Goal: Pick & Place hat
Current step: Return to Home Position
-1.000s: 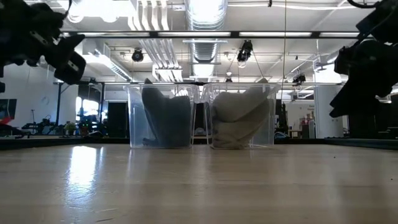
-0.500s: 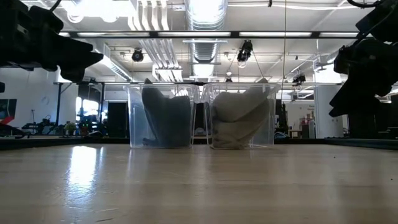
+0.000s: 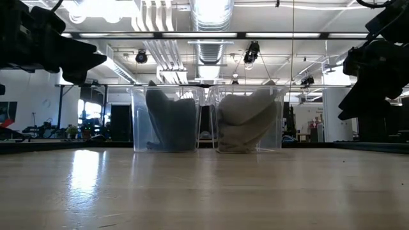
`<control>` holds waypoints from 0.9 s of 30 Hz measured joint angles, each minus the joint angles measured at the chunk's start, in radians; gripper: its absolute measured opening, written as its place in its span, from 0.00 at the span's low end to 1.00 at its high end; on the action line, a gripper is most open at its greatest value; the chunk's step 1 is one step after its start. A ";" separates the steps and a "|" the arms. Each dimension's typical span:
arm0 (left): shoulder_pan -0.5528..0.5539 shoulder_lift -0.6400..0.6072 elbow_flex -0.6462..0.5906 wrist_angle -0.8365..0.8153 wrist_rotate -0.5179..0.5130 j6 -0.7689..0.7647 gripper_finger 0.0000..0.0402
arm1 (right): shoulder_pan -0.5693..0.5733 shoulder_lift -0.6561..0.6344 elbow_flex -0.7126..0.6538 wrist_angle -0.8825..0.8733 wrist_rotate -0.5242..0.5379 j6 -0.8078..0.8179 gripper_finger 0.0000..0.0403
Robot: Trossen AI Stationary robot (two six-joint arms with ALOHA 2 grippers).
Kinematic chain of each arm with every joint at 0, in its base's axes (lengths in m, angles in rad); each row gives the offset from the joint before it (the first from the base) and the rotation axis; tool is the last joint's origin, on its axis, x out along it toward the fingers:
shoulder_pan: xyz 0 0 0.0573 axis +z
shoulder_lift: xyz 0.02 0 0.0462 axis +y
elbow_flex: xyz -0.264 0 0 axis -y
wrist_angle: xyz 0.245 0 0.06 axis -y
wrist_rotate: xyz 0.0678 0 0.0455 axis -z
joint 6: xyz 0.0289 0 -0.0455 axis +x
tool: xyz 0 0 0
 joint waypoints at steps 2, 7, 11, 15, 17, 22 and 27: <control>0.000 0.000 0.000 0.000 0.000 0.000 0.46 | 0.000 0.000 0.000 0.000 0.000 0.000 0.46; 0.000 0.000 0.000 0.001 0.000 0.000 0.46 | 0.000 0.000 0.000 0.000 0.000 0.000 0.46; 0.000 0.000 0.000 0.000 0.000 0.000 0.46 | 0.011 -0.001 0.000 -0.001 0.014 -0.042 0.46; 0.000 0.000 0.000 0.000 0.001 0.000 0.46 | 0.069 -0.047 -0.013 0.155 0.076 -0.079 0.46; 0.000 0.000 0.000 0.000 0.001 0.000 0.46 | 0.087 -0.081 -0.019 0.274 0.049 -0.153 0.46; 0.000 0.000 0.000 -0.001 0.001 0.000 0.46 | 0.103 -0.170 -0.023 0.466 -0.054 -0.385 0.46; 0.000 0.000 0.000 -0.001 0.001 0.000 0.46 | 0.112 -0.266 -0.030 0.473 -0.061 -0.481 0.46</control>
